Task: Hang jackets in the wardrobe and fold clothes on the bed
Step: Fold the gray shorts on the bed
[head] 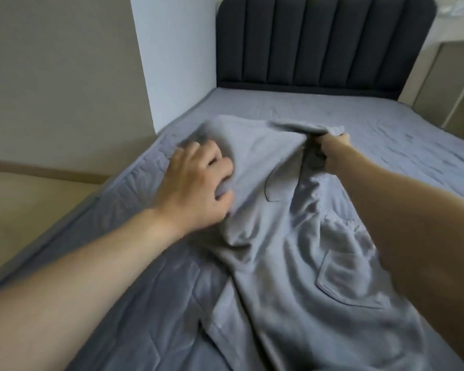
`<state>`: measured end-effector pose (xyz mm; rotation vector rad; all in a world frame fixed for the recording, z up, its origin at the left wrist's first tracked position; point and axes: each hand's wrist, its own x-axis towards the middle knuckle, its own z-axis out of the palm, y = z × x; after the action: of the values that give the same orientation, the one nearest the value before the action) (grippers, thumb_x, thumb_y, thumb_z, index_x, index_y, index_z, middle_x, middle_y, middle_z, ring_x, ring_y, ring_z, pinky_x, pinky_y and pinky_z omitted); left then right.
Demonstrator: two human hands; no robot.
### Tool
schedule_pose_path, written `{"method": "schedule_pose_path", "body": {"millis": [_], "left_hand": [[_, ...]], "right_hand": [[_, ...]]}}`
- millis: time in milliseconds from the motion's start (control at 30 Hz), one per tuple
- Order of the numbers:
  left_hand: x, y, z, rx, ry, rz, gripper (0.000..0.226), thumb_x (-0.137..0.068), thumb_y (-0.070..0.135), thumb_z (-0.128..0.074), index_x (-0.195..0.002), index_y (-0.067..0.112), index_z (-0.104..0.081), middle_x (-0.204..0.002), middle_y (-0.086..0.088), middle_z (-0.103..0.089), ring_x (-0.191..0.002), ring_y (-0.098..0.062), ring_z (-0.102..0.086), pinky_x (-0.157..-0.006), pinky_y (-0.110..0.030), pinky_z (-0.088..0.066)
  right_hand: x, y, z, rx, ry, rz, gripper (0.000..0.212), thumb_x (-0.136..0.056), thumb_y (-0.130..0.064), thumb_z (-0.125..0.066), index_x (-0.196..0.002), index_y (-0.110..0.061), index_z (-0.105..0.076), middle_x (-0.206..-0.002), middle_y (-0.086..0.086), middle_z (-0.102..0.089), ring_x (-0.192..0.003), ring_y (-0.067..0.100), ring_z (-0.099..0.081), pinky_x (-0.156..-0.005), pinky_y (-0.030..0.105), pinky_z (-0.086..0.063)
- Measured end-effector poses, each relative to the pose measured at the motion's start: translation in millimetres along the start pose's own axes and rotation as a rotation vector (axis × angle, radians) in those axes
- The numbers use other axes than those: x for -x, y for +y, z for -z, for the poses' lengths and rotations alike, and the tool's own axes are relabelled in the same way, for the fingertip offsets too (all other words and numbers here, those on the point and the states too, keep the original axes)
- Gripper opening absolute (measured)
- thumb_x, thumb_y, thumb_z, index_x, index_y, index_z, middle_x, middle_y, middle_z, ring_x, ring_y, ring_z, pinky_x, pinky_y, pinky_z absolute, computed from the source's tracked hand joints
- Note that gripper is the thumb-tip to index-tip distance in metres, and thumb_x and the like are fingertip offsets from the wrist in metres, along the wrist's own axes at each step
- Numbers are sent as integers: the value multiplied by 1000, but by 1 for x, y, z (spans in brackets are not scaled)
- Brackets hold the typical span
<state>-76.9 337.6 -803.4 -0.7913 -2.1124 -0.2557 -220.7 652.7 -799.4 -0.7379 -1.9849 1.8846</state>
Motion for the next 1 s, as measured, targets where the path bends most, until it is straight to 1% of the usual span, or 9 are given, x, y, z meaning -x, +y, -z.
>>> {"method": "schedule_pose_path", "body": {"millis": [100, 167, 300, 367, 433, 500, 767, 867, 1000], "left_hand": [[51, 78, 17, 139, -547, -447, 17, -70, 34, -63, -76, 20, -54, -86, -4, -54, -76, -28, -51, -65, -35, -38], [76, 115, 17, 173, -724, -582, 15, -71, 35, -57, -77, 22, -54, -86, -1, -55, -76, -26, -54, -63, -33, -38], [78, 140, -4, 230, -507, 25, 40, -74, 43, -56, -108, 22, -57, -115, -2, -51, -103, -28, -52, -86, -40, -47], [75, 133, -17, 176, -725, 340, 66, -75, 56, -60, -132, 27, -42, -134, 0, -36, -124, -26, -39, -102, -40, -36], [85, 131, -30, 16, -959, 275, 65, -76, 62, -57, -130, 28, -42, -135, 0, -33, -127, -26, -36, -102, -38, -33], [94, 138, -33, -136, -939, 88, 47, -80, 56, -51, -115, 24, -48, -125, -2, -40, -118, -26, -42, -91, -37, -38], [56, 213, 17, 356, -1173, 7, 15, -75, 35, -46, -76, 27, -34, -67, 3, -44, -58, -11, -42, -49, -32, -25], [65, 245, 29, 346, -1307, -77, 19, -82, 34, -50, -78, 21, -36, -73, 4, -47, -69, -16, -52, -56, -31, -29], [95, 280, 17, 20, -1093, -81, 52, -80, 57, -55, -113, 19, -42, -116, -8, -50, -106, -30, -51, -71, -36, -32]], "right_hand": [[35, 34, 64, -93, -5, -96, 6, -94, -23, -48, -90, -20, -51, -90, 7, -50, -72, 18, -51, -56, 26, -47], [60, 69, 105, -189, 6, -169, 22, -102, -19, -34, -86, -24, -48, -91, 1, -50, -69, 9, -49, -54, 22, -47], [91, 139, 166, -677, 63, -399, 53, -101, -46, -32, -126, -5, -54, -116, 8, -62, -93, 24, -62, -87, 34, -54], [101, 145, 176, -753, 13, -466, 69, -90, -67, -41, -112, -5, -60, -101, 14, -69, -93, 31, -67, -83, 43, -56], [110, 142, 173, -497, -65, -424, 55, -87, -59, -57, -107, -8, -60, -73, 11, -69, -66, 25, -69, -55, 36, -57], [116, 139, 165, -303, -90, -391, 41, -87, -38, -69, -113, -9, -59, -70, 12, -66, -53, 23, -65, -45, 31, -53], [104, 124, 171, -51, 180, -231, 39, -95, -22, -44, -131, -11, -51, -112, 13, -62, -88, 30, -59, -66, 37, -48], [105, 133, 179, 135, 96, -262, 38, -94, -25, -46, -127, -9, -55, -122, 19, -59, -107, 38, -59, -82, 45, -50], [101, 128, 186, -21, -35, -394, 34, -81, -42, -56, -99, -13, -61, -100, 10, -65, -77, 27, -60, -66, 35, -47]]}}
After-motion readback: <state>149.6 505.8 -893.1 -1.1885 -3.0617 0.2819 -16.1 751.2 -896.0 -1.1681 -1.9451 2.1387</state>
